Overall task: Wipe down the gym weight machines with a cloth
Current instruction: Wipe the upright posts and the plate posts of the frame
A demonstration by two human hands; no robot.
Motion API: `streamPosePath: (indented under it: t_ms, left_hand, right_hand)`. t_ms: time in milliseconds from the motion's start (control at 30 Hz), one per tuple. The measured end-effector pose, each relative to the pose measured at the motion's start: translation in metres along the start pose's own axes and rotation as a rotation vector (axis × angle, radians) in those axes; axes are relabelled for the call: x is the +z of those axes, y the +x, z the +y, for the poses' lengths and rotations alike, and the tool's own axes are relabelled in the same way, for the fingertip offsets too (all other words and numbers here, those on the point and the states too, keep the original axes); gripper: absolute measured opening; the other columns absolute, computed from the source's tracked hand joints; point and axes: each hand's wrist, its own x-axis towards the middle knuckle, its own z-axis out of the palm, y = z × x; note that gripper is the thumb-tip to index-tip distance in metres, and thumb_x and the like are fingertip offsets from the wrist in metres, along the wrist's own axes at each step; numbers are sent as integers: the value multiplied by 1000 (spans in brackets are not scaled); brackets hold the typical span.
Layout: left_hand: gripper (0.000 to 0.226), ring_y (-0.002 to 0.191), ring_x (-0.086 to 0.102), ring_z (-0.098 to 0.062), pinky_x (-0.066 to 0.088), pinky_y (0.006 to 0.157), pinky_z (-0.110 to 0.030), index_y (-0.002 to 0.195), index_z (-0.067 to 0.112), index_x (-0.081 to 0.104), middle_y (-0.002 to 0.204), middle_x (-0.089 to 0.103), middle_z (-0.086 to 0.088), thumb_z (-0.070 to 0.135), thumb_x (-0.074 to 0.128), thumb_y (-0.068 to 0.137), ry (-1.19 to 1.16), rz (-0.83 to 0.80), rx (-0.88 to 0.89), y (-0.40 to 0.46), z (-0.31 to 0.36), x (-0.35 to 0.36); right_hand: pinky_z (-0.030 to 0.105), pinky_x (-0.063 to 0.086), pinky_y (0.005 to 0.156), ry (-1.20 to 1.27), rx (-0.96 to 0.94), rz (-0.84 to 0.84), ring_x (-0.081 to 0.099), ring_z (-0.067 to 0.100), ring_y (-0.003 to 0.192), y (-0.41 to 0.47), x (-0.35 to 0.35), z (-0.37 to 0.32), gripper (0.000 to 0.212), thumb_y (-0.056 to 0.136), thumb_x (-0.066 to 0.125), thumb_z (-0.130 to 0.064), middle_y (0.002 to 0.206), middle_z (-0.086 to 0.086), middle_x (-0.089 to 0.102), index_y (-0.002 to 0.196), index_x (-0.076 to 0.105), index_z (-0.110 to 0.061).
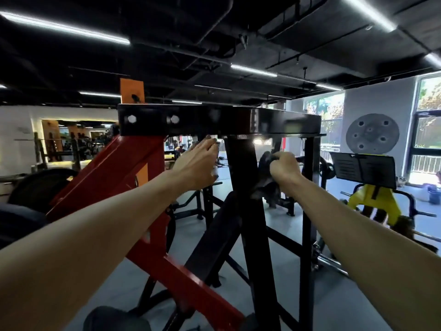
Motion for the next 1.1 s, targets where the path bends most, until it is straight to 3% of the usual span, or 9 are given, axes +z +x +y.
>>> streamPosePath:
  t_ms: [100, 200, 333, 400, 500, 733, 867, 933, 1100]
  left_hand:
    - [88, 138, 44, -27, 45, 110, -42, 154, 11, 32, 159, 33, -5, 42, 79, 86, -259, -54, -8, -21, 15, 20]
    - [90, 135, 47, -29, 45, 105, -38, 153, 13, 36, 151, 45, -9, 39, 84, 81, -463, -128, -37, -34, 27, 48]
    - [52, 100, 67, -26, 56, 85, -40, 116, 14, 62, 108, 68, -6, 32, 88, 75, -640, -219, -89, -55, 33, 90]
    - [39, 91, 68, -24, 58, 84, -47, 105, 10, 66, 98, 70, -7, 29, 87, 78, -655, -245, -117, -70, 36, 106]
    - [33, 86, 71, -23, 61, 81, -46, 99, 8, 67, 93, 71, -9, 25, 88, 78, -765, -324, -205, -94, 44, 129]
    - [34, 73, 59, -16, 49, 65, -29, 79, 12, 55, 77, 59, -2, 19, 88, 76, -828, -384, -455, -144, 74, 183]
    - [31, 73, 51, -15, 41, 64, -27, 82, 10, 53, 77, 54, -2, 14, 84, 80, -822, -406, -557, -169, 99, 222]
    - [29, 76, 55, -17, 48, 69, -32, 87, 8, 54, 83, 59, -4, 12, 81, 81, -812, -402, -606, -185, 109, 240]
    - [23, 84, 58, -25, 52, 77, -43, 92, 14, 50, 91, 59, -7, 5, 70, 86, -830, -463, -759, -249, 135, 315]
  right_hand:
    - [44, 59, 82, 189, 126, -215, 68, 31, 82, -31, 14, 14, 39, 90, 38, 14, 87, 14, 69, 96, 72, -4]
    - [46, 59, 89, 171, 121, -388, 70, 35, 96, -61, 22, 29, 49, 86, 35, 17, 102, 19, 71, 101, 75, -6]
    - [26, 59, 65, 187, 102, -494, 68, 19, 75, -98, 24, 50, 46, 88, 36, 20, 87, 12, 68, 103, 71, -5]
    - [29, 60, 67, 189, 127, -515, 70, 17, 74, -108, 26, 67, 47, 89, 37, 18, 88, 12, 69, 99, 73, -11]
    - [43, 60, 89, 176, 202, -595, 72, 32, 91, -121, 33, 100, 42, 93, 43, 14, 102, 23, 71, 98, 74, -14]
    - [49, 57, 96, 177, 323, -794, 70, 35, 103, -140, 52, 170, 40, 86, 44, 16, 106, 22, 72, 101, 74, -4]
    - [38, 62, 81, 150, 413, -915, 71, 29, 88, -147, 63, 220, 32, 87, 50, 13, 87, 13, 74, 92, 74, -6]
    - [30, 61, 73, 182, 415, -1003, 73, 23, 83, -152, 61, 240, 24, 89, 60, 9, 80, 6, 75, 91, 75, -10]
    - [28, 59, 85, 148, 413, -1259, 74, 19, 99, -194, 80, 325, 30, 84, 80, -7, 105, 8, 77, 113, 74, -11]
